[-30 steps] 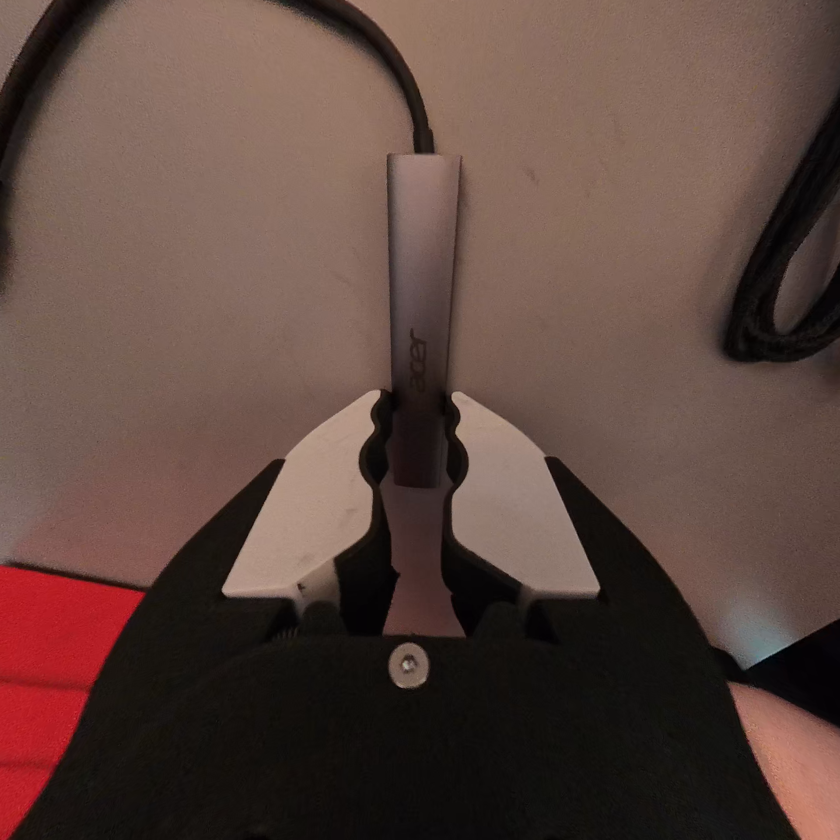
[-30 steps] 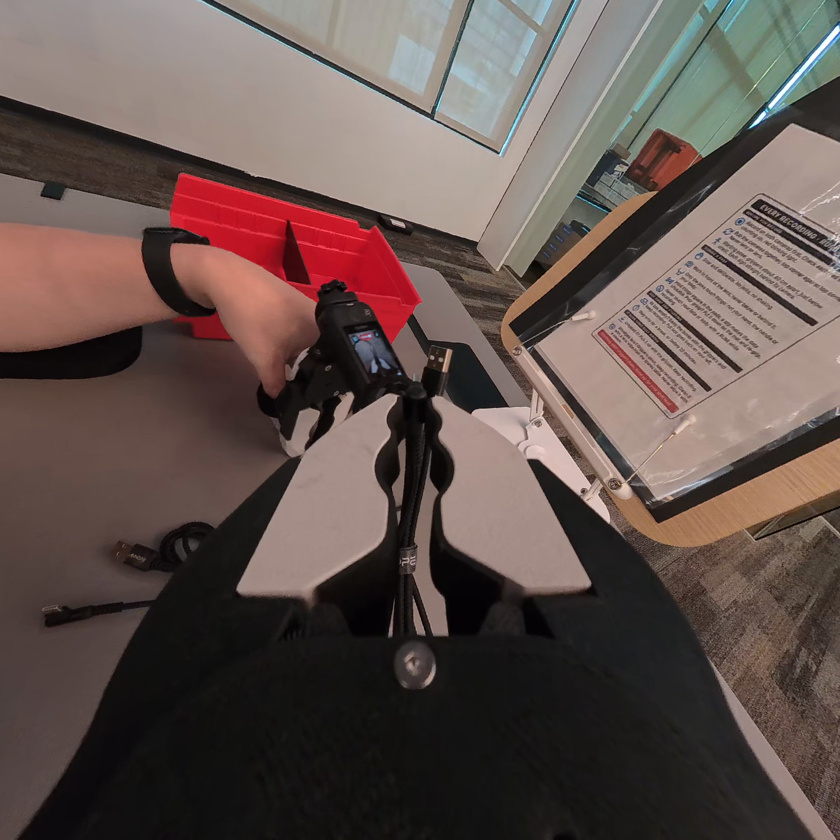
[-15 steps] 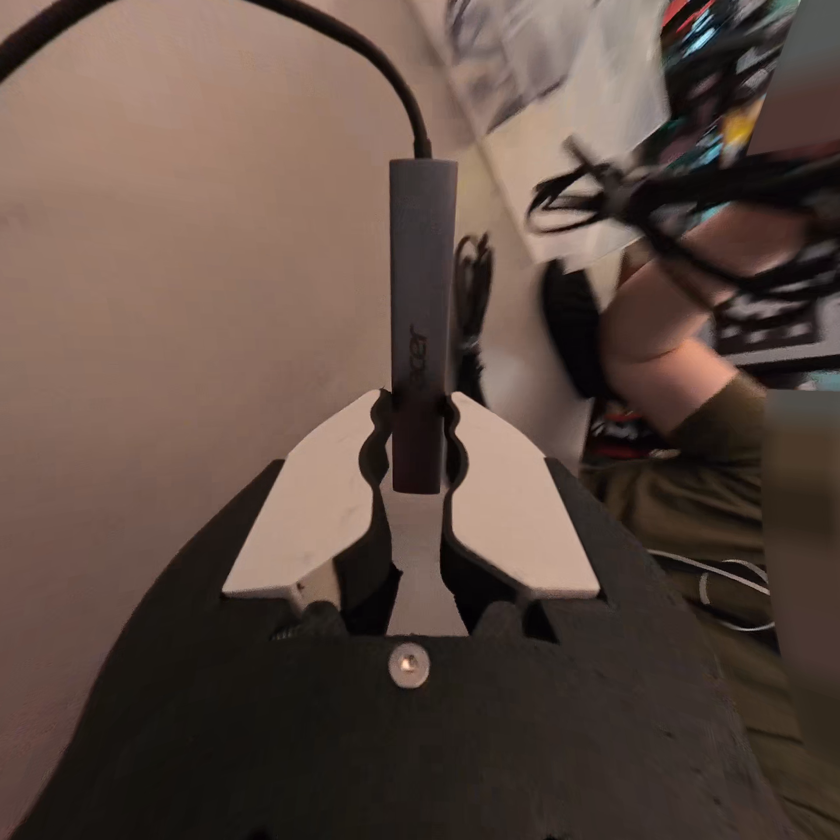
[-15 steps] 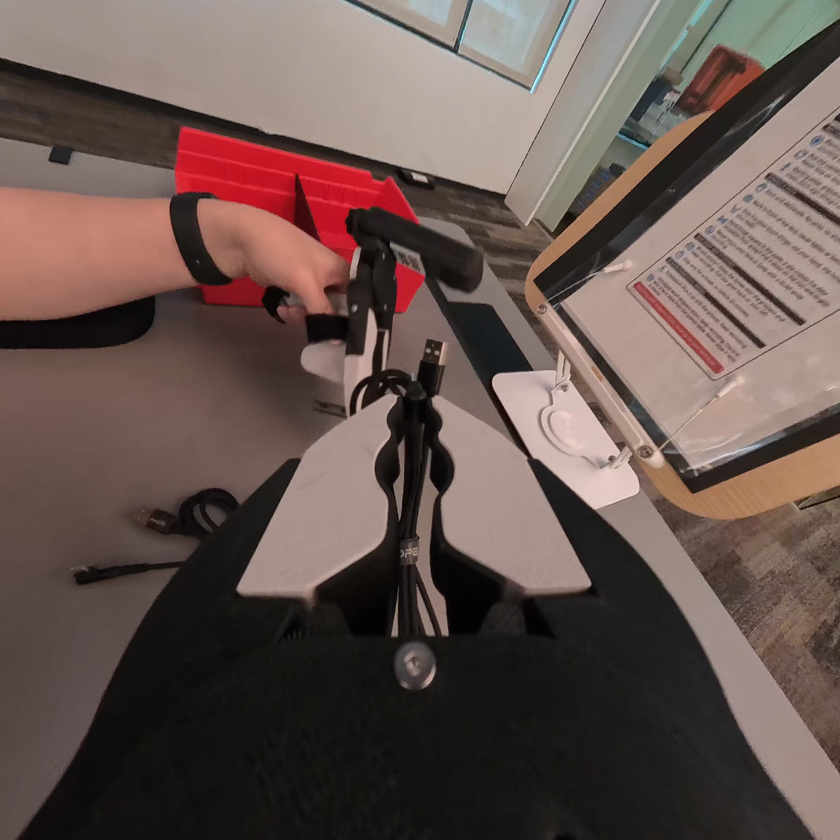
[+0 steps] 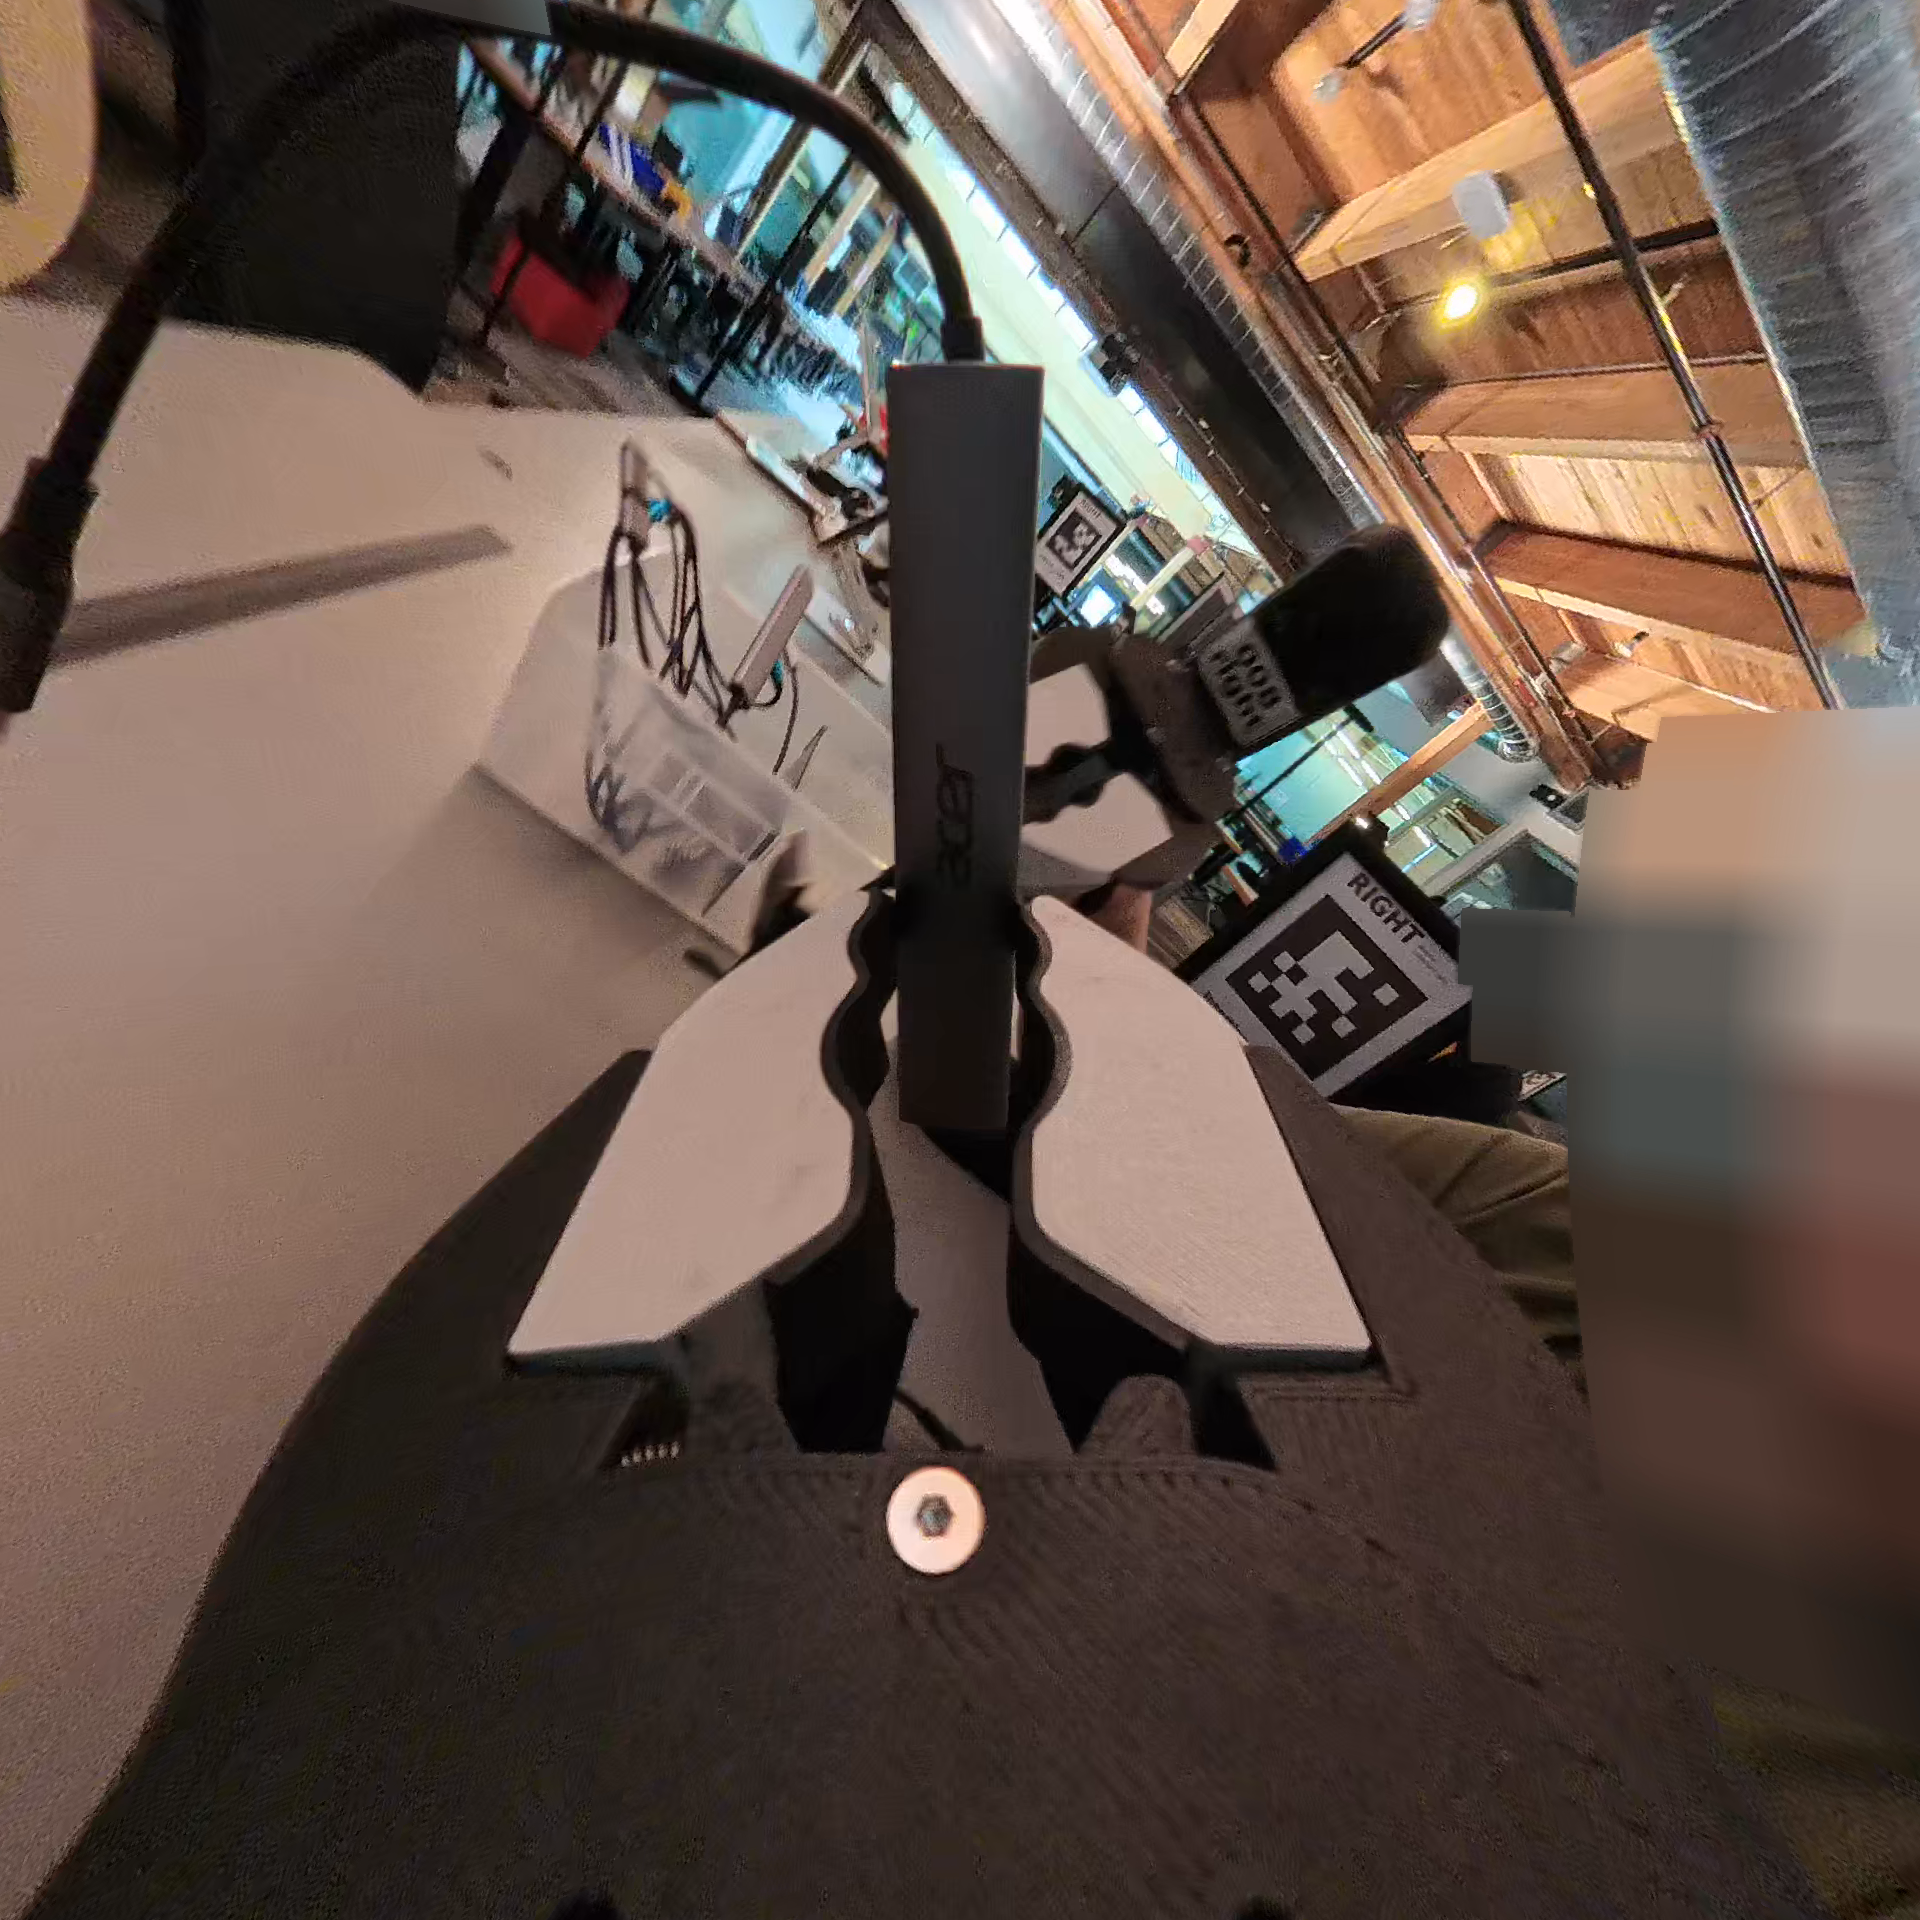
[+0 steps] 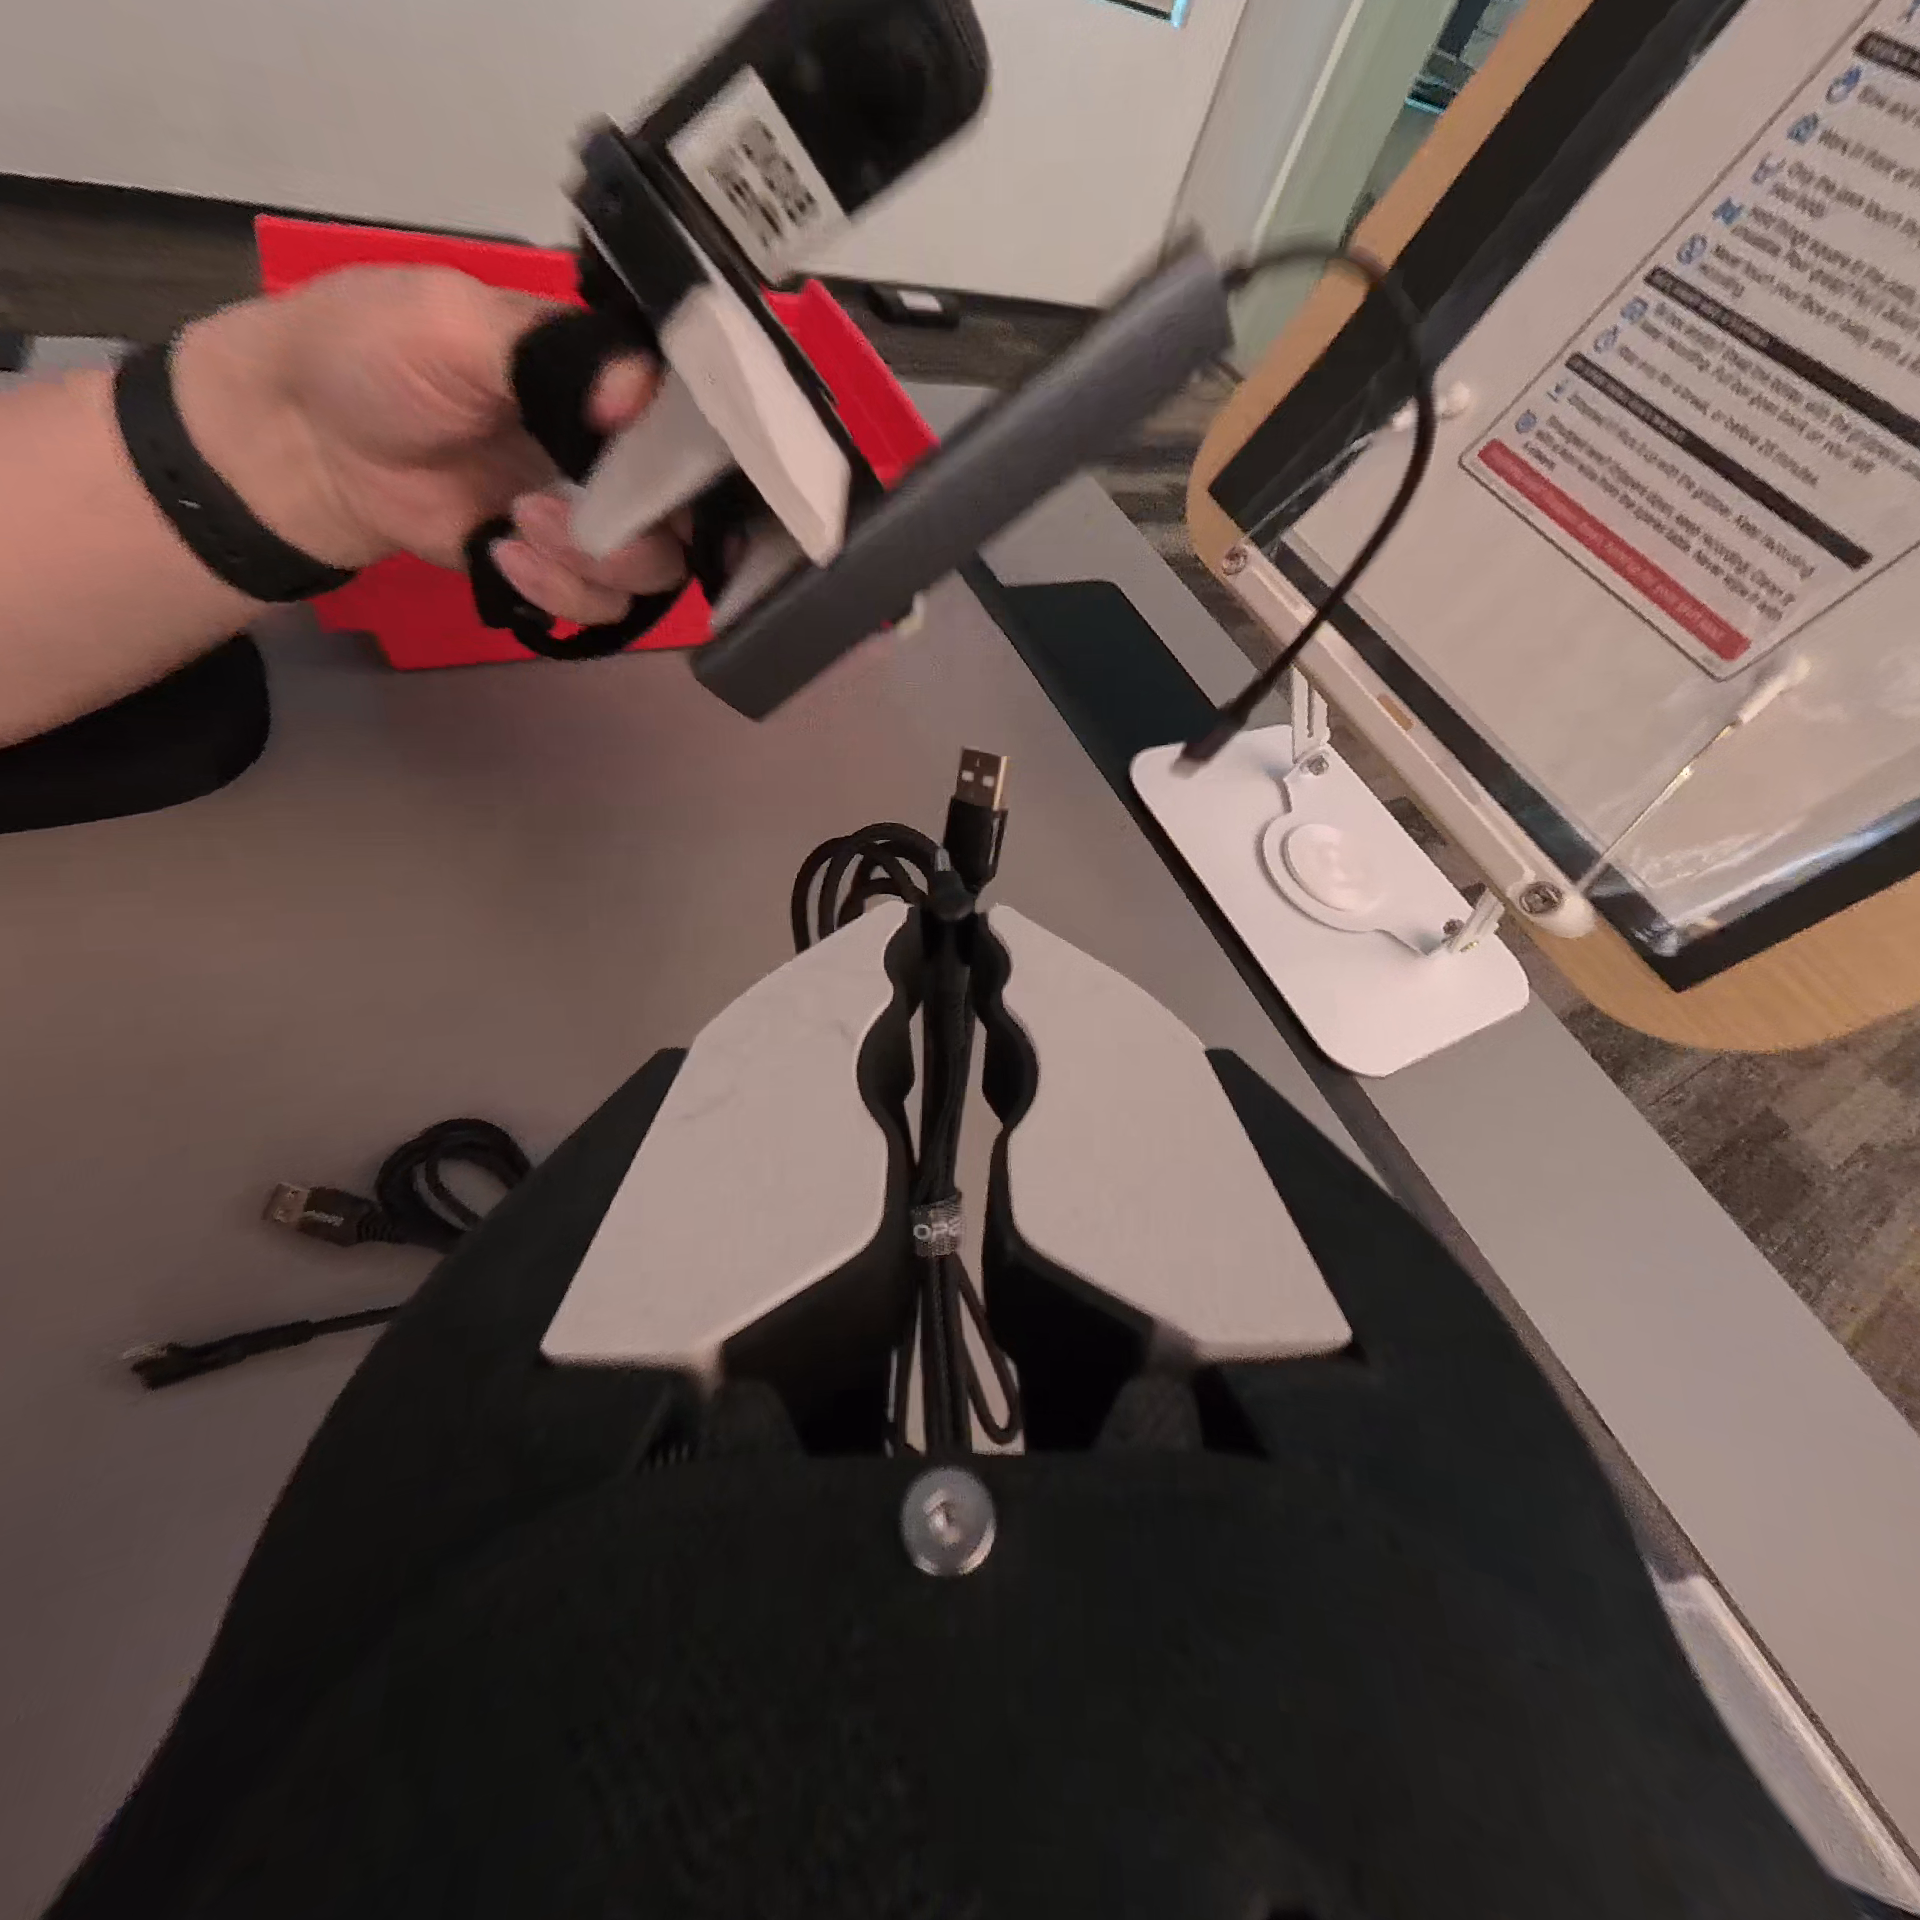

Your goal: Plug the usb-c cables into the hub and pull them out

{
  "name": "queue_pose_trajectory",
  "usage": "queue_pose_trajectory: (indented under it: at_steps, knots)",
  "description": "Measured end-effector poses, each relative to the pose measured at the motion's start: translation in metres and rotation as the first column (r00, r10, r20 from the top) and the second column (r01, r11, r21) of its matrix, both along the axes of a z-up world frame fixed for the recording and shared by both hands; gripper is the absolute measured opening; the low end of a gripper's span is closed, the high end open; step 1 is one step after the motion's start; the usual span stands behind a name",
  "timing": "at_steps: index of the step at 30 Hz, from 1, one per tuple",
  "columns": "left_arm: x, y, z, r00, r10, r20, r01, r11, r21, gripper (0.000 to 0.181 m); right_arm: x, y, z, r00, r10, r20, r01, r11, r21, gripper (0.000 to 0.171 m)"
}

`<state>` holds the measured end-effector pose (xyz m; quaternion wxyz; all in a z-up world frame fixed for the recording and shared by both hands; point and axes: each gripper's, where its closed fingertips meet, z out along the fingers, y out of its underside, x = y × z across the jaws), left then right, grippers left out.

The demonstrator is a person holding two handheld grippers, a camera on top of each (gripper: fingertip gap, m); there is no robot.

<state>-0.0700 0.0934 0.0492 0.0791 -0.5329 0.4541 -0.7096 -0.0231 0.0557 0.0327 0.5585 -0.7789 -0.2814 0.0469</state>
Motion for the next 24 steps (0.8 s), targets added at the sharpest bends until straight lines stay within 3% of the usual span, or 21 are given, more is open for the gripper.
queue_pose_trajectory:
  at_steps: [1,7,12,17,24]
  knots:
    - [0.0,-0.005,0.007,1.0,0.009,0.029,-0.01,1.0,0.018,0.021,0.003,0.003,-0.003,1.0,-0.025,0.019,0.025,1.0,-0.005,0.008]
    - [0.018,-0.031,0.015,0.988,0.096,0.119,-0.115,0.98,0.162,0.021,0.006,0.013,-0.016,0.988,-0.113,0.106,0.114,0.993,-0.003,0.009]
    - [0.033,-0.036,0.0,0.971,0.182,0.154,-0.222,0.925,0.308,0.021,-0.003,0.014,-0.009,0.995,-0.098,0.017,0.097,0.995,0.011,0.008]
    - [0.035,-0.036,-0.001,0.966,0.202,0.163,-0.244,0.922,0.301,0.021,0.001,0.014,-0.003,0.992,-0.126,-0.012,0.126,0.992,0.025,0.009]
    - [0.045,-0.028,-0.017,0.927,0.319,0.196,-0.374,0.809,0.454,0.021,0.003,0.006,0.026,0.966,-0.121,-0.227,0.14,0.988,0.069,0.008]
